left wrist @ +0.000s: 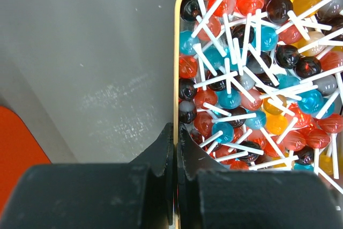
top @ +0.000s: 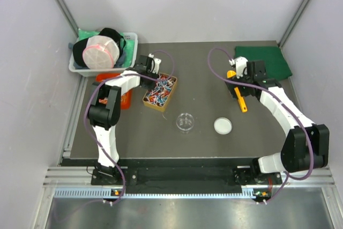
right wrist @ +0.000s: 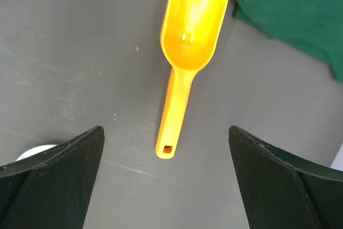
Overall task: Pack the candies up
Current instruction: Move the storage box to the center of the board, then pick up the spatula from the center of the board, then pick up the storage box at the center of the board.
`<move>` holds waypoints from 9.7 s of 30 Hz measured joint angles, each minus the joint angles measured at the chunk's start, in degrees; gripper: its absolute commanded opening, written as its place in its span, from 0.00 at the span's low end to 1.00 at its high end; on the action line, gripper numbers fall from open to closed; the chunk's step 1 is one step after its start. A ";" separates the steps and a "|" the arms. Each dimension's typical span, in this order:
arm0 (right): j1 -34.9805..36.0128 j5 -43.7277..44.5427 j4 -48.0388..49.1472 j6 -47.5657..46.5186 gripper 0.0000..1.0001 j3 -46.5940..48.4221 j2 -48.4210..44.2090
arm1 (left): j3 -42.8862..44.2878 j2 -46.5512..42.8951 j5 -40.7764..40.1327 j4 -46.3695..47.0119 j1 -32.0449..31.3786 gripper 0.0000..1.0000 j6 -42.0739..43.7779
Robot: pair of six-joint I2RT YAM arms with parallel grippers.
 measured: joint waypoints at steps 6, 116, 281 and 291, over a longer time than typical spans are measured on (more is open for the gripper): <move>-4.70 -0.90 3.13 0.02 0.84 -5.35 0.31 | 1.46 1.03 -0.02 -0.17 0.00 0.00 -1.18; 27.19 8.39 4.83 -14.62 0.03 -6.91 -6.67 | 20.11 -3.52 49.70 -20.61 0.09 0.89 0.33; 29.94 3.69 20.11 -10.67 0.00 -12.02 -13.18 | 9.20 -1.14 20.83 -10.32 6.43 0.51 3.93; 29.94 3.78 20.11 -10.67 0.00 -12.02 -13.18 | 7.56 -1.22 11.13 -8.46 4.79 0.44 6.21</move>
